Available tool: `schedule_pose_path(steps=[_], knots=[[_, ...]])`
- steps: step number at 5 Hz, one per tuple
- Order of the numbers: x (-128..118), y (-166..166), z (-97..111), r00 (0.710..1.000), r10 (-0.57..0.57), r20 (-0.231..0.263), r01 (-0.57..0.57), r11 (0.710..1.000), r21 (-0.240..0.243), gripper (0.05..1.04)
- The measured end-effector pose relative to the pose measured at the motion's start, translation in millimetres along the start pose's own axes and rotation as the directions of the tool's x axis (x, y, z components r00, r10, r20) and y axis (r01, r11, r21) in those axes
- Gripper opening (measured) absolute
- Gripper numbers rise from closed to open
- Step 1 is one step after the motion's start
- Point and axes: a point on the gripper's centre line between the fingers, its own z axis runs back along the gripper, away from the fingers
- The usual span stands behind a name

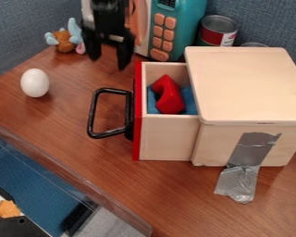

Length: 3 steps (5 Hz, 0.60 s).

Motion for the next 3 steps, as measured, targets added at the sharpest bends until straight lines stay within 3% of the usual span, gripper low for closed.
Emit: schedule_pose_path(steps=[1,2,3], knots=[[-7.3,-9.3,44.4,0.998,-0.021,0.056,0.021,1.0,-0.014,1.0],[-21.0,-14.2,76.8,0.997,-0.022,0.07,0.024,0.999,-0.029,1.0],[-39.4,-20.9,102.9,1.0,0.01,0.012,-0.01,1.0,0.003,1.0]])
